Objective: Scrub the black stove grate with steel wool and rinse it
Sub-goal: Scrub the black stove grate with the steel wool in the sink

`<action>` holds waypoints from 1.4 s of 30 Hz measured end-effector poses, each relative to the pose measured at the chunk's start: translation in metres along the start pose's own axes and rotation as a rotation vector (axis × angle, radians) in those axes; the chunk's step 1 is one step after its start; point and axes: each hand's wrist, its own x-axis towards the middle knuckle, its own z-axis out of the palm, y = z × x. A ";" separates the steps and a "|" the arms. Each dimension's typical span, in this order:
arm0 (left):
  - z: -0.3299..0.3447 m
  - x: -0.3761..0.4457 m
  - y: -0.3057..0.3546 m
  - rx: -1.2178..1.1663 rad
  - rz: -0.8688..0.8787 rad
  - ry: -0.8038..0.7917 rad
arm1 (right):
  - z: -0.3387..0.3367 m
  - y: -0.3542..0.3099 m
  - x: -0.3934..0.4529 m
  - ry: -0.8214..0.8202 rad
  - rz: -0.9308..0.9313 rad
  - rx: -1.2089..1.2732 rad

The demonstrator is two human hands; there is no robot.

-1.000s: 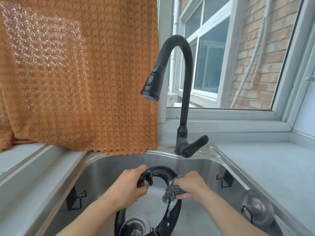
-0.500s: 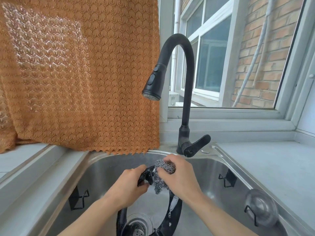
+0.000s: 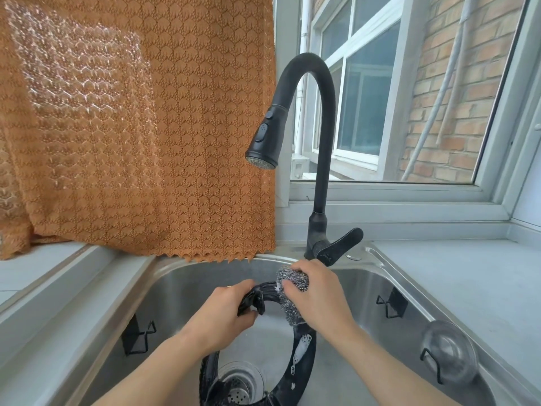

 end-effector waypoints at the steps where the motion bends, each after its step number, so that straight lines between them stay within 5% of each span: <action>1: -0.001 -0.001 0.000 0.005 0.000 -0.003 | -0.003 0.003 0.001 -0.008 0.044 -0.028; 12: -0.004 -0.004 0.004 0.013 -0.001 -0.023 | -0.009 0.038 0.011 -0.315 0.497 -0.329; 18: -0.005 -0.005 0.003 0.034 -0.011 -0.046 | -0.009 0.050 0.016 -0.332 0.568 -0.197; 35: -0.008 -0.006 0.000 0.043 -0.068 -0.072 | -0.014 0.023 0.017 -0.193 0.172 0.050; 42: -0.008 -0.003 -0.005 0.042 -0.105 -0.089 | -0.017 0.023 0.010 -0.287 0.180 -0.215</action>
